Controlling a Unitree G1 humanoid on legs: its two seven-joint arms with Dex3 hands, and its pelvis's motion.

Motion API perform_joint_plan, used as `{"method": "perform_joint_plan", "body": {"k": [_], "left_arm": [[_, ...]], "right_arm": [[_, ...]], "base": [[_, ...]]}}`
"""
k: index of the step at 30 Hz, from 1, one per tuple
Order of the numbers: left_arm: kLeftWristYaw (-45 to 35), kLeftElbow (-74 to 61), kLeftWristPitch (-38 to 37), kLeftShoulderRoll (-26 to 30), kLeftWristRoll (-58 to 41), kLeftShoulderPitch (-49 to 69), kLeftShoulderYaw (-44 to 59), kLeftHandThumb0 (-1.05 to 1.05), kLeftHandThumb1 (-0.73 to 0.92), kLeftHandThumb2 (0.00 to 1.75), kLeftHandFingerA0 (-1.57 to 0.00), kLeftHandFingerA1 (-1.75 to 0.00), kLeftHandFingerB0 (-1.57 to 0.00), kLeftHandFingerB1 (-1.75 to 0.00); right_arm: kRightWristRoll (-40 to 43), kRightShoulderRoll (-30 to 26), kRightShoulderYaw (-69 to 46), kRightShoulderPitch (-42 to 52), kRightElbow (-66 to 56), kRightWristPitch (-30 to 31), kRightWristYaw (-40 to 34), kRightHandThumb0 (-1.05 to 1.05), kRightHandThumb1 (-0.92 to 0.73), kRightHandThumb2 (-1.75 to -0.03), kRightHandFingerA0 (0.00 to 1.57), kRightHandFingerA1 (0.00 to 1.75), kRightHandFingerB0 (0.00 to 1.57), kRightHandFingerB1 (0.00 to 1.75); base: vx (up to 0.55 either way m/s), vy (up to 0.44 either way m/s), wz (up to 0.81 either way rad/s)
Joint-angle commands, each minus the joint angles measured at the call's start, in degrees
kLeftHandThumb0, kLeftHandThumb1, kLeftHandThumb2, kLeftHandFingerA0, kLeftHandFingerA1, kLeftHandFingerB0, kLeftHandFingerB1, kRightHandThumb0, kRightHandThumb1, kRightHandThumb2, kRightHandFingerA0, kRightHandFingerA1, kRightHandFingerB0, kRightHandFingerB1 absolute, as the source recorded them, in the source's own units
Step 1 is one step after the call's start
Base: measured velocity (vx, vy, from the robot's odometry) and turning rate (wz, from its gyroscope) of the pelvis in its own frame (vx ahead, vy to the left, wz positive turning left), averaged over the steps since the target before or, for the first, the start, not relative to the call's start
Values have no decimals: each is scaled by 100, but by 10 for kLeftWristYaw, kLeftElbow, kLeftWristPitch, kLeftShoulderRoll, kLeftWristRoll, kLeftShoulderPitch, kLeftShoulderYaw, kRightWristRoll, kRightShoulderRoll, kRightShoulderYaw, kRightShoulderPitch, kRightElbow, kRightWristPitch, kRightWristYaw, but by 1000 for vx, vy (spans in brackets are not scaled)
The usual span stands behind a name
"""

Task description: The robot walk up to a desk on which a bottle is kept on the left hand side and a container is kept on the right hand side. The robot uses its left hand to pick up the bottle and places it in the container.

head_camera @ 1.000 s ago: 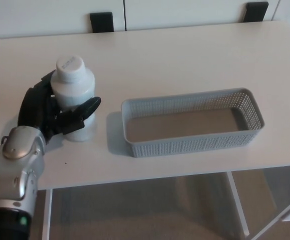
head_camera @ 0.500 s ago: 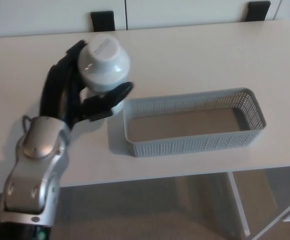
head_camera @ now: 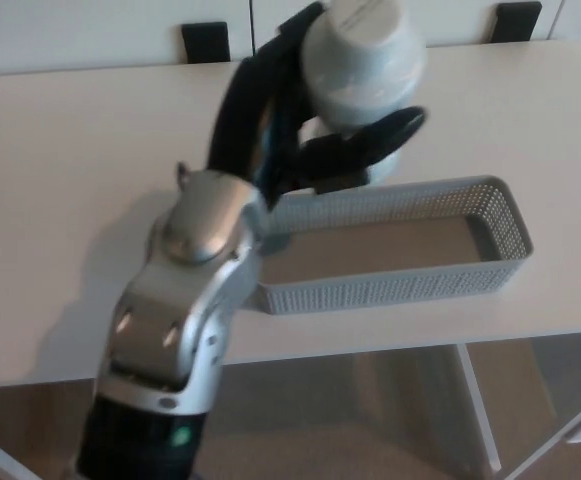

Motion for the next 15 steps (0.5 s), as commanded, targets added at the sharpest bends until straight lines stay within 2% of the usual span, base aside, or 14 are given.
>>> {"method": "perform_joint_plan", "body": {"k": [1,4,5,8,10,11,13,14,15], "left_arm": [[18,18,42,-21,4,-15,-8,-13,71,76,-117,-123,-89,-97],[11,17,42,-17,8,-5,-16,-16,71,75,-116,-119,-87,-97],[3,20,35,-10,13,6,-25,-16,72,75,-115,-110,-87,-93],[6,26,43,-6,17,8,-24,-19,77,65,-117,-114,-88,-86],[3,30,45,-3,16,8,-23,-19,77,65,-117,-114,-88,-86],[1,33,45,0,15,7,-22,-19,78,62,-117,-100,-88,-84],[1,37,47,2,13,8,-18,-20,76,61,-117,-105,-88,-82],[2,39,52,0,7,12,-12,-17,77,62,-112,-115,-86,-83],[2,39,52,0,7,12,-12,-17,77,62,-112,-115,-86,-83]], "right_arm": [[-9,-15,2,6,-21,31,0,-32,-58,-57,78,56,59,47],[-12,-16,4,8,-25,35,-1,-31,-58,-57,79,57,59,47],[-9,-16,2,7,-24,36,0,-32,-58,-57,81,57,60,47],[-8,-15,0,2,-20,39,-2,-31,-57,-57,79,56,59,47],[-9,-14,0,1,-21,42,-5,-31,-57,-57,79,56,59,47],[-12,-15,1,-1,-20,42,-6,-31,-57,-57,79,56,59,46],[-11,-14,0,-1,-22,42,-4,-31,-58,-57,78,57,60,47],[-13,-15,1,-2,-24,48,-6,-32,-58,-57,79,55,60,46],[-13,-15,1,-2,-24,48,-6,-32,-58,-57,79,55,60,46]], "base": [[0,0,0],[0,0,0],[0,0,0],[0,0,0],[0,0,0],[0,0,0],[0,0,0],[0,0,0],[0,0,0]]}}
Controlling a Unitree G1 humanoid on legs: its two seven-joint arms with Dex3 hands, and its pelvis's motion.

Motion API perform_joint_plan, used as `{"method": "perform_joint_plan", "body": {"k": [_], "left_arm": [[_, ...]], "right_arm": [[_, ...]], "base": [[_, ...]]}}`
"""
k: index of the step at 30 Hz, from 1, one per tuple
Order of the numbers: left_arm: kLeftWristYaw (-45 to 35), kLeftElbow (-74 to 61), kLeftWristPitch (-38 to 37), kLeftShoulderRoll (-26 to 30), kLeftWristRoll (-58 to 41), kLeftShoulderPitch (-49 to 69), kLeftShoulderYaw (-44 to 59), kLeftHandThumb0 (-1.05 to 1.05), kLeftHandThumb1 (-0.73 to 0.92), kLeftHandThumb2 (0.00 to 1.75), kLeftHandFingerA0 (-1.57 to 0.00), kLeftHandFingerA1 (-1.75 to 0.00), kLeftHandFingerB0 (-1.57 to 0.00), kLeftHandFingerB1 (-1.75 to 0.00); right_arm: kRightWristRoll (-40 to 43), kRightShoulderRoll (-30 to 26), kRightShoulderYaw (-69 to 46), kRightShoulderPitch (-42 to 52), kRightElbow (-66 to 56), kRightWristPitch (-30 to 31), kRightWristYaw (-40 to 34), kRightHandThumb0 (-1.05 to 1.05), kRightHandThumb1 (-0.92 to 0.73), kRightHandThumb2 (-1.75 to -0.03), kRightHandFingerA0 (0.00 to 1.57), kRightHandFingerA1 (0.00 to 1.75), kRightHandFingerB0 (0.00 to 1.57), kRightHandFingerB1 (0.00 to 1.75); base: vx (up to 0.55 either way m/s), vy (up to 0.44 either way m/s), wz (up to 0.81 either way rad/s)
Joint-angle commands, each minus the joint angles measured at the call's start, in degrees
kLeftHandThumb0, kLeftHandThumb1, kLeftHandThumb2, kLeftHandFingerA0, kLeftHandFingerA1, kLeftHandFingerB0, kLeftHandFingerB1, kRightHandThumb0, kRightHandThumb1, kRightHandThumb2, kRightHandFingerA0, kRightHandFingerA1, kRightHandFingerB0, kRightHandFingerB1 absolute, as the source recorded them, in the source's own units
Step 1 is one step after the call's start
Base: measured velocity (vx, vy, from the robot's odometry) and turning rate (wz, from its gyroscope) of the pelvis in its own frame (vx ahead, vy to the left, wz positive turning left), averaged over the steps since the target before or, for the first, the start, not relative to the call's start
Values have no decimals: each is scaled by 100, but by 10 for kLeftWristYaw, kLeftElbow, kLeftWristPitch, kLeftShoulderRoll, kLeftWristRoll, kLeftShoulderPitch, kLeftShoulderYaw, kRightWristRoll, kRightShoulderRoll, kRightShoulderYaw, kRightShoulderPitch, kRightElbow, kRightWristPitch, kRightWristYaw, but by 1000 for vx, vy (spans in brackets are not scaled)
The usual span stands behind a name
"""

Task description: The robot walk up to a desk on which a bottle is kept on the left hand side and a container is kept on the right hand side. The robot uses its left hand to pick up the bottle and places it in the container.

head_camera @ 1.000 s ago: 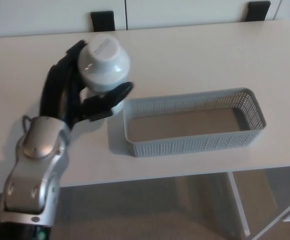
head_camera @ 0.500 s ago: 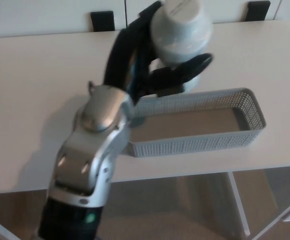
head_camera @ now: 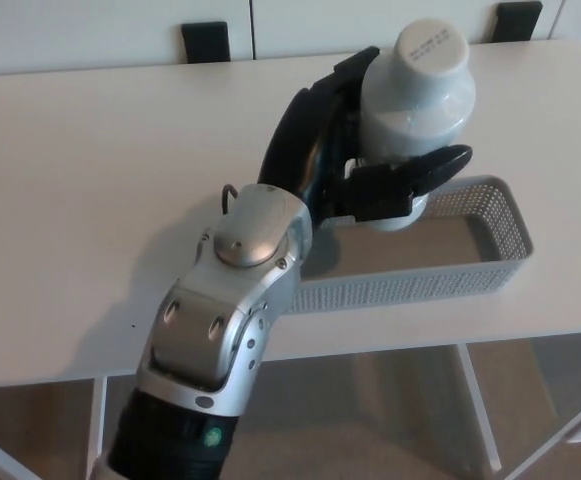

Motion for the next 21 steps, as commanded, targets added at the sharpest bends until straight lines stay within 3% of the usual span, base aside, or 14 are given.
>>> {"method": "perform_joint_plan", "body": {"k": [1,4,8,9,10,11,12,14,15,16,21], "left_arm": [[-3,8,17,6,-2,6,14,-15,79,63,-112,-109,-85,-86],[-6,6,20,7,-6,14,17,-15,81,64,-106,-116,-81,-89],[-14,10,11,12,-5,23,19,-13,83,65,-106,-103,-79,-91],[-15,13,8,13,-4,24,19,-12,83,67,-104,-71,-80,-92],[-15,16,6,15,-1,24,19,-12,83,67,-110,-105,-81,-92],[-15,16,6,16,0,24,19,-12,83,67,-110,-105,-81,-92],[-15,19,3,17,2,23,20,-12,83,66,-104,-94,-82,-79],[-15,22,-1,18,3,21,21,-12,83,66,-104,-94,-82,-79],[-13,22,-1,19,4,19,22,-11,84,66,-109,-107,-84,-75],[-8,22,7,19,4,16,26,-11,82,64,-105,-113,-83,-87],[-1,28,20,19,1,13,40,-10,77,67,-103,-115,-82,-86]], "right_arm": [[-4,-8,-2,-1,-6,21,-6,-32,-58,-57,78,55,59,46],[-5,-6,-2,2,-12,25,-6,-31,-58,-57,78,55,59,47],[-5,-4,-1,1,-14,23,-6,-32,-57,-57,78,56,60,47],[-5,-4,-1,1,-15,26,-6,-33,-57,-57,79,55,60,47],[-4,-4,-2,1,-18,29,-6,-32,-57,-57,81,56,61,47],[-4,-4,-2,2,-19,29,-6,-32,-57,-57,81,56,61,47],[-6,-5,-1,0,-17,26,-7,-33,-56,-57,82,56,62,48],[-9,-6,0,-1,-15,24,-9,-33,-56,-57,82,56,62,48],[-9,-8,-1,-2,-14,25,-9,-33,-56,-57,81,55,62,47],[-6,-7,-3,-3,-13,26,-8,-33,-56,-56,81,56,62,48],[-3,-5,-4,-2,-13,26,-6,-33,-56,-56,81,55,62,47]], "base": [[0,0,0],[0,0,0],[0,0,0],[0,0,0],[0,0,0],[0,0,0],[0,0,0],[0,0,0],[0,0,0],[0,0,0],[0,0,0]]}}
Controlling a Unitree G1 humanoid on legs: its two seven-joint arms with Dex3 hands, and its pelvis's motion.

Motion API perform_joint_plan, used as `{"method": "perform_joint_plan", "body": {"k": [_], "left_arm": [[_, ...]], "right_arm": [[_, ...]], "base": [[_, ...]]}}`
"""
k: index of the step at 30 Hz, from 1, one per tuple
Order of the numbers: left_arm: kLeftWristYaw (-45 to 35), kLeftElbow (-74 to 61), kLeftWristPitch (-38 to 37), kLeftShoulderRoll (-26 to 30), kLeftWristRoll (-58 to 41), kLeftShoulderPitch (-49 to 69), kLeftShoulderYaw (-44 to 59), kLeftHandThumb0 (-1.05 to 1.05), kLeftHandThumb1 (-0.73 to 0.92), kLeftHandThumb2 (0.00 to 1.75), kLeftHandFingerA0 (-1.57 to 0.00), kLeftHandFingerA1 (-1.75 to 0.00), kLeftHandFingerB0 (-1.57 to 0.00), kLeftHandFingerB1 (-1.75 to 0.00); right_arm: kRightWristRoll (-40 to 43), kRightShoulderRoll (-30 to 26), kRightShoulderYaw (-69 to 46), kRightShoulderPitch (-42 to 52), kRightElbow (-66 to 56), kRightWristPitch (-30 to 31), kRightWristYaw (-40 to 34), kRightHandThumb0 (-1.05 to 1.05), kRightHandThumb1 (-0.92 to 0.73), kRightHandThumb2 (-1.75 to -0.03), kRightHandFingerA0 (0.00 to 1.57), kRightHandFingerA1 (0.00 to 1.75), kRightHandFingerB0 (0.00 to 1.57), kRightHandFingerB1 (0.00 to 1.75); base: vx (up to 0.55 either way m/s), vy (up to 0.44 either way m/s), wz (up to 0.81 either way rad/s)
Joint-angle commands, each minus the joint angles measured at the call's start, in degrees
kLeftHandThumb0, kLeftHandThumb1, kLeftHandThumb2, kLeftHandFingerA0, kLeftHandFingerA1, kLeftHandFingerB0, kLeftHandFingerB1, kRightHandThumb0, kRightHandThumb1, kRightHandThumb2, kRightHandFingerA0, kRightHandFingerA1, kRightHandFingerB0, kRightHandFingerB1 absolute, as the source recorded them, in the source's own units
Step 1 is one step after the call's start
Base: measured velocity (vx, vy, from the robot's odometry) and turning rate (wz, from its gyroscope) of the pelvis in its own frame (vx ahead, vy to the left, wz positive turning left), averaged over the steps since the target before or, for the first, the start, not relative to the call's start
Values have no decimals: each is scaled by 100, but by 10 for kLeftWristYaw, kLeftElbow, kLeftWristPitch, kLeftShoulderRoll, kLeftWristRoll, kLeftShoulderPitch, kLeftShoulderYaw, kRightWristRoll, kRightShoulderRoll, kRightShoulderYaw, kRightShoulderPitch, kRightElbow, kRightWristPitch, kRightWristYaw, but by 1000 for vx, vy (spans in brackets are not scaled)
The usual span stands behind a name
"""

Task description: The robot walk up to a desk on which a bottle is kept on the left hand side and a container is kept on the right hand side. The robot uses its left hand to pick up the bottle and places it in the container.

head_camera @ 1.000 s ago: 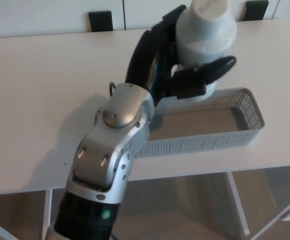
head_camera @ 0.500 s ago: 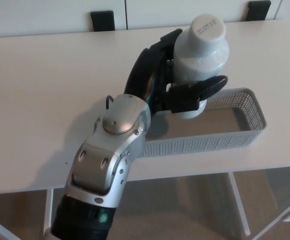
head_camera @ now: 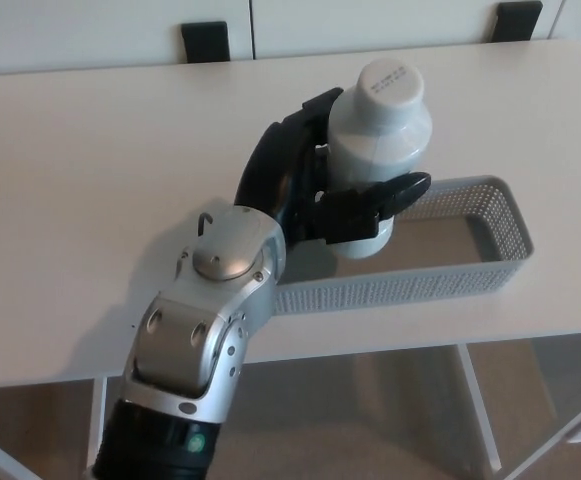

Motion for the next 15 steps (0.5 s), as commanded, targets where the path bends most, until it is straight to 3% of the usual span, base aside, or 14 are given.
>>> {"method": "perform_joint_plan", "body": {"k": [1,2,3,4,5,7,15], "left_arm": [[-6,7,-8,19,11,-5,7,-35,69,60,-64,-47,-45,-36],[-15,7,-20,28,18,-1,-2,-35,69,60,-64,-47,-45,-36],[-27,9,-32,41,26,2,-13,-41,66,61,-32,-35,-27,-30],[-43,12,-47,65,44,3,-35,-68,48,84,0,-17,0,-17],[-52,15,-54,81,56,3,-49,-68,48,84,0,-17,0,-17],[-52,25,-67,103,74,4,-66,-82,51,84,0,-1,0,0],[-50,60,-97,134,73,-3,-62,-84,51,83,0,0,0,-1]], "right_arm": [[0,-5,-3,2,2,7,-3,-33,-57,-57,80,55,61,47],[0,-5,-3,2,2,7,-3,-33,-57,-57,80,55,61,47],[-1,-5,-2,1,3,7,-3,-33,-57,-57,80,55,61,47],[-2,-4,-2,2,2,7,-5,-32,-57,-56,80,55,62,47],[-2,-3,-2,3,2,8,-6,-32,-57,-56,80,55,62,47],[-3,-4,-1,5,1,6,-6,-33,-57,-57,79,55,61,47],[1,-2,-5,1,5,3,-6,-32,-56,-56,80,56,62,48]], "base": [[0,0,0],[0,0,0],[0,0,0],[0,0,0],[0,0,0],[0,0,0],[0,0,0]]}}
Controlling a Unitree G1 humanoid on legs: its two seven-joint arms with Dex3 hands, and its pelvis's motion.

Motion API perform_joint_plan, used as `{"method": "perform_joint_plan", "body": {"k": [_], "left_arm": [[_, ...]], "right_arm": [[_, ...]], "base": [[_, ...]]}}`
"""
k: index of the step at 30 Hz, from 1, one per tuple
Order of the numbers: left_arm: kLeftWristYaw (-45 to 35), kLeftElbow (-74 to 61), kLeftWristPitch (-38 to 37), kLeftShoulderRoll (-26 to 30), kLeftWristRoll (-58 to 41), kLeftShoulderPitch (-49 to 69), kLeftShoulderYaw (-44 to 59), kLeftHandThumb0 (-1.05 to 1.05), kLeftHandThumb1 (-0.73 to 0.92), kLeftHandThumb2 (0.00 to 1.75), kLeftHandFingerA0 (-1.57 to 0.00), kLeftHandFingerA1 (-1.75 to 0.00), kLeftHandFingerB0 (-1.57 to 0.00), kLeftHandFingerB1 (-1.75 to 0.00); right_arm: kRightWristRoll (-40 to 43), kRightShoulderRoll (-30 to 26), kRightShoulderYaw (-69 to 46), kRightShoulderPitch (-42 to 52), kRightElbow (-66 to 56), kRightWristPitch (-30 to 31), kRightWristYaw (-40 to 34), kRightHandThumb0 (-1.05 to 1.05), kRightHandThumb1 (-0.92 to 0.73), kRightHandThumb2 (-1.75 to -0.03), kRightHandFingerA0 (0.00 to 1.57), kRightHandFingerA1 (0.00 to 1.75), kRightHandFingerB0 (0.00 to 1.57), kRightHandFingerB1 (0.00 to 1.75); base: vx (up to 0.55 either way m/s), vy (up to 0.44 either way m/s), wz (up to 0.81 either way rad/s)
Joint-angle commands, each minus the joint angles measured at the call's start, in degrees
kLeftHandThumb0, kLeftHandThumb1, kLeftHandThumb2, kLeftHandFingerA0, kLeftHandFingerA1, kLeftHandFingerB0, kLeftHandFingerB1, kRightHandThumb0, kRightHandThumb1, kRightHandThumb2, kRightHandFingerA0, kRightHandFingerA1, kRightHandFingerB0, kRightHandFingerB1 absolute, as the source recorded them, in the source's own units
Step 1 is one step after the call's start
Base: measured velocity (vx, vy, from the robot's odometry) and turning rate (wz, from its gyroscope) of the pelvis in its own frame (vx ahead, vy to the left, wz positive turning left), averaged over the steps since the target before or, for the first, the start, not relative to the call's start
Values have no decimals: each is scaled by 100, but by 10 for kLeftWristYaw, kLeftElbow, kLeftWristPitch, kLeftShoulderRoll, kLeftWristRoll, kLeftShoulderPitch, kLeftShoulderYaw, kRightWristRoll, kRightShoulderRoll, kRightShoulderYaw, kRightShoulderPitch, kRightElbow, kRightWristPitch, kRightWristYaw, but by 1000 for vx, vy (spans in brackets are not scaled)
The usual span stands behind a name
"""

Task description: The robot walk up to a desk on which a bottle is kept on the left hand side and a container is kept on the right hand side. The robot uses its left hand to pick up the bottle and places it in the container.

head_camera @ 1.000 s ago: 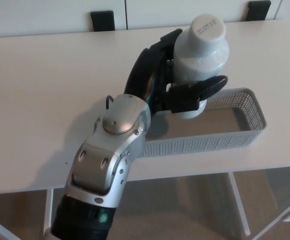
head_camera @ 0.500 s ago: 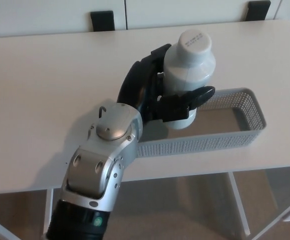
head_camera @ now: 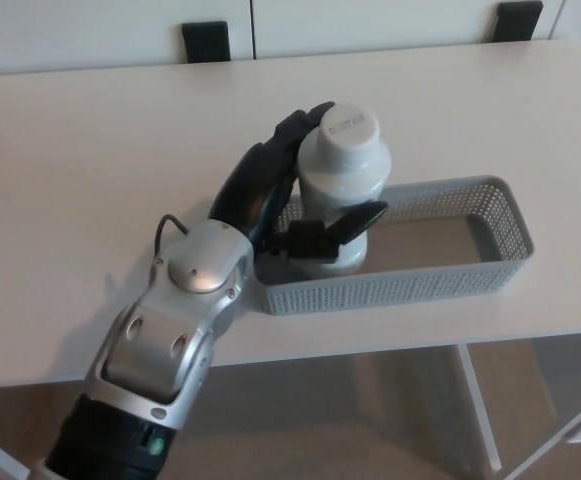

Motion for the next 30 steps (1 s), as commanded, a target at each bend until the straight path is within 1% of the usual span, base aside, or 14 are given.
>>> {"method": "perform_joint_plan", "body": {"k": [1,10,11,13,14,16,18,19,20,22,24,25,26,30], "left_arm": [[-23,22,-58,25,18,-6,11,-85,51,84,0,0,0,0],[-52,4,-63,39,7,2,26,-84,51,84,0,0,0,0],[-57,1,-64,41,7,1,27,-79,49,79,0,0,0,0],[-60,-1,-65,43,7,0,29,-79,49,79,0,0,0,0],[-63,-6,-68,45,7,0,31,-75,58,58,0,0,0,0],[-64,-11,-70,46,8,0,33,-75,58,58,0,0,0,0],[-74,-45,-67,56,1,-6,44,-79,59,59,0,0,0,0],[-90,-83,-84,70,-8,-14,59,-86,53,82,0,0,0,0],[-90,-83,-84,70,-8,-14,59,-86,53,82,0,0,0,0],[-111,-135,-85,83,-35,-26,85,-85,52,81,0,0,0,0],[-115,-215,-50,94,-65,-42,120,-85,46,80,0,0,0,0],[-115,-248,-37,100,-76,-46,135,-88,58,59,0,0,0,0],[-117,-276,-26,106,-86,-49,149,-88,58,59,0,0,0,0],[-129,-451,15,184,-228,-42,322,-91,55,58,0,0,0,0]], "right_arm": [[1,-1,-5,-3,9,2,-7,-32,-55,-56,81,55,63,47],[-2,-4,-2,-2,6,4,-7,-33,-56,-56,81,55,61,47],[-3,-4,-2,-3,5,4,-7,-36,-56,-56,80,55,61,47],[-3,-4,-1,-3,5,3,-8,-36,-56,-56,80,55,61,47],[-3,-5,-1,-3,4,3,-7,-34,-56,-56,82,56,62,47],[-3,-4,-1,-3,2,5,-7,-34,-56,-56,82,56,62,47],[-2,-5,-2,-6,4,4,-4,-33,-56,-56,82,56,61,48],[-2,-6,-1,-9,4,5,-4,-34,-56,-56,82,55,62,47],[-2,-6,-1,-9,4,5,-4,-34,-56,-56,82,55,62,47],[-6,-8,0,-14,8,7,-6,-34,-56,-56,81,55,61,47],[-4,-12,-3,-21,12,8,-5,-32,-57,-57,79,56,60,47],[-2,-14,-5,-22,13,8,-3,-32,-57,-57,81,57,61,47],[1,-15,-6,-22,13,9,0,-32,-57,-57,81,57,61,47],[10,-14,-10,-25,29,1,10,-34,-57,-56,85,57,62,47]], "base": [[0,0,0],[0,0,0],[0,0,0],[0,0,0],[0,0,0],[0,0,0],[0,0,0],[0,0,0],[0,0,0],[0,0,0],[0,0,0],[0,0,0],[0,0,0],[0,0,0]]}}
